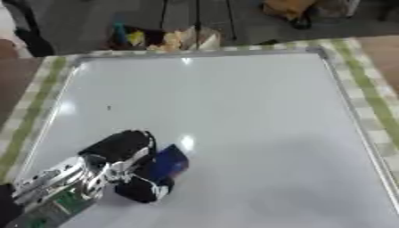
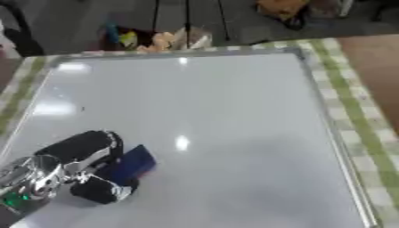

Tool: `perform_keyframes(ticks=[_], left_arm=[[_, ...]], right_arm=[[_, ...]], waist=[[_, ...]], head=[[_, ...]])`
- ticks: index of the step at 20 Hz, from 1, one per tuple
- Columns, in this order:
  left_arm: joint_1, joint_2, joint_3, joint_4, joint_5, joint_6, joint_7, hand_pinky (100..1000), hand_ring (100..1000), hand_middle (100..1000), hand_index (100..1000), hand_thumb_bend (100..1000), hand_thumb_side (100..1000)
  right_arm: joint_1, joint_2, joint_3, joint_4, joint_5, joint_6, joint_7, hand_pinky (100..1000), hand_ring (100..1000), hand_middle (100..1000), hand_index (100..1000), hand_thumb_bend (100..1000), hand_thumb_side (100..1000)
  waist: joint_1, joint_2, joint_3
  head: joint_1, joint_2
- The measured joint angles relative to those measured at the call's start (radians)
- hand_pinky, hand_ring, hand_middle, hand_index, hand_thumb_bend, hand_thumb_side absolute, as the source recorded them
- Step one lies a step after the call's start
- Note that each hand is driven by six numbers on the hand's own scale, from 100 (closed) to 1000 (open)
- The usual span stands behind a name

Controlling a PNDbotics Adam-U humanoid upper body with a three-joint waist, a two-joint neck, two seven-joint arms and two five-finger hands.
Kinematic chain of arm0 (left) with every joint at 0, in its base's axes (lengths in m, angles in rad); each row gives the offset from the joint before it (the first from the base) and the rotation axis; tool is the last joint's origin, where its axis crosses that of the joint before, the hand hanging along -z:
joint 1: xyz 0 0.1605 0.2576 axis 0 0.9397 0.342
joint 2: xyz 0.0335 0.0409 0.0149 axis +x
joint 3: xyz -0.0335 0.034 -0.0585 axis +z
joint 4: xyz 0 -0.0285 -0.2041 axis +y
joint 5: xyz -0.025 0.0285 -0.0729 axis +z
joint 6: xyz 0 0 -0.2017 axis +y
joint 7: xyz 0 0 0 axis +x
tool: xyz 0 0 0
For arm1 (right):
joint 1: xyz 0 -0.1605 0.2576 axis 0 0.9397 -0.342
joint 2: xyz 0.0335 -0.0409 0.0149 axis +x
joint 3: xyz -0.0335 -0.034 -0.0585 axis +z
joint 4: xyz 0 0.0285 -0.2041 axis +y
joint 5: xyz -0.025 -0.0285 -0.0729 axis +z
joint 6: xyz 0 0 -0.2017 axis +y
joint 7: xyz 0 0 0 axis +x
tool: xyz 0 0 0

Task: Wipe the whiteboard clean with a brush.

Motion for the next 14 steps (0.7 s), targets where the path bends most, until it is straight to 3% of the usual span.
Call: perform_keyframes(ticks=[14], left_arm=[[0.004, 0.038, 0.047, -0.028, -0.016, 0.007, 0.008, 443, 563, 484, 100, 215, 337]], right_arm=[[0.004, 0.0, 0.0, 0.0, -0.007, -0.004, 0.004, 651, 580, 513, 699, 100, 780]], waist=[[0.004, 0.0, 0.005]], head=[[0.0, 0.0]])
